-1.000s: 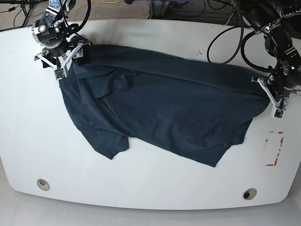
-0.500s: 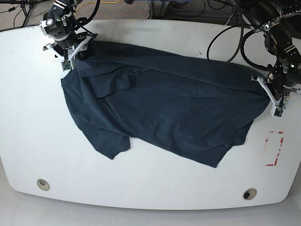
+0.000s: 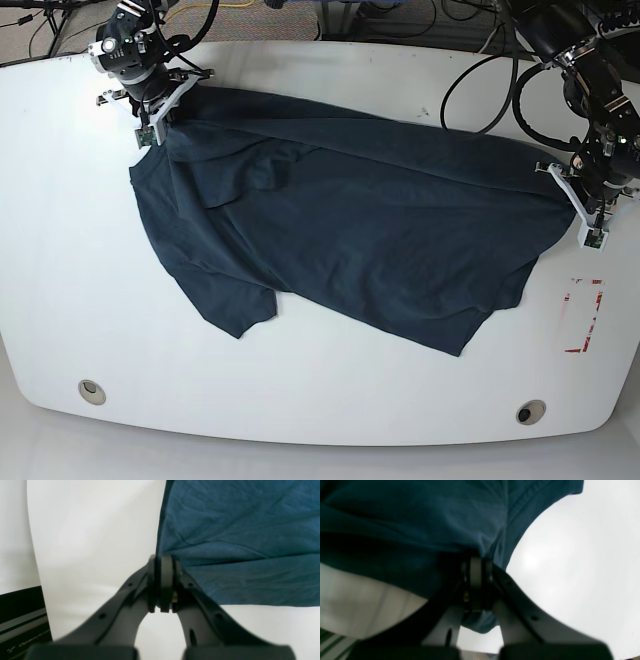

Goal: Layout the t-shirt on the table in an organized manner, then fold the t-shirt properly

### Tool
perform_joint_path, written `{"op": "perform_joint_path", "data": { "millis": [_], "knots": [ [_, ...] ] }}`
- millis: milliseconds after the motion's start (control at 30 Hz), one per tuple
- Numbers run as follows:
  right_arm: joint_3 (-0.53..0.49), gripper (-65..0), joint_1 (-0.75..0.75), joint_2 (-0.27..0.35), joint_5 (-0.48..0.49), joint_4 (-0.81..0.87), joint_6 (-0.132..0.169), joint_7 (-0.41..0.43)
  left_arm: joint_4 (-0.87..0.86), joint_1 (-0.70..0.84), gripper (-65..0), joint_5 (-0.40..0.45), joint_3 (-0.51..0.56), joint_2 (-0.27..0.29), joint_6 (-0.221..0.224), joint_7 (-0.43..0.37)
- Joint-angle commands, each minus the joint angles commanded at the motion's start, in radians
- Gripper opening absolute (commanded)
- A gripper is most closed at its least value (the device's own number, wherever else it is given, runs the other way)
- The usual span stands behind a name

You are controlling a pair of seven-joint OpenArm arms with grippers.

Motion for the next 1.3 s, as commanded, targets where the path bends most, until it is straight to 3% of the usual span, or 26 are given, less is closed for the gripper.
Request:
{"op": "perform_joint_path", "data": {
  "millis": [567,767,933,1167,1300],
  "knots": [
    [0.000,-65.0,0.193,0.054,-0.011,-0.002,0.000,-0.002,0.006,-0.219,-65.0,0.006,0.038,0.052,0.000,-0.003],
    [-0.006,-65.0,0.345,0.137,-0.009,-0.020,0.000,-0.011,0.002,-0.353,-65.0,0.003,0.038,0.058,0.000,-0.005],
    [-0.011,-65.0,0.539,0.233,-0.009,-0.031,0.000,-0.133,0.002,-0.494,-65.0,0.000,0.038,0.083,0.000,-0.005],
    [-0.172,-65.0,0.852,0.397,-0.011,-0.031,0.000,-0.276,0.002,-0.740,-65.0,0.008,0.058,0.091,0.000,-0.002],
    [-0.238,-65.0,0.997,0.463,-0.011,-0.031,0.000,-0.296,0.002,-0.870,-65.0,0.009,0.107,0.086,0.000,-0.002]
  ]
}}
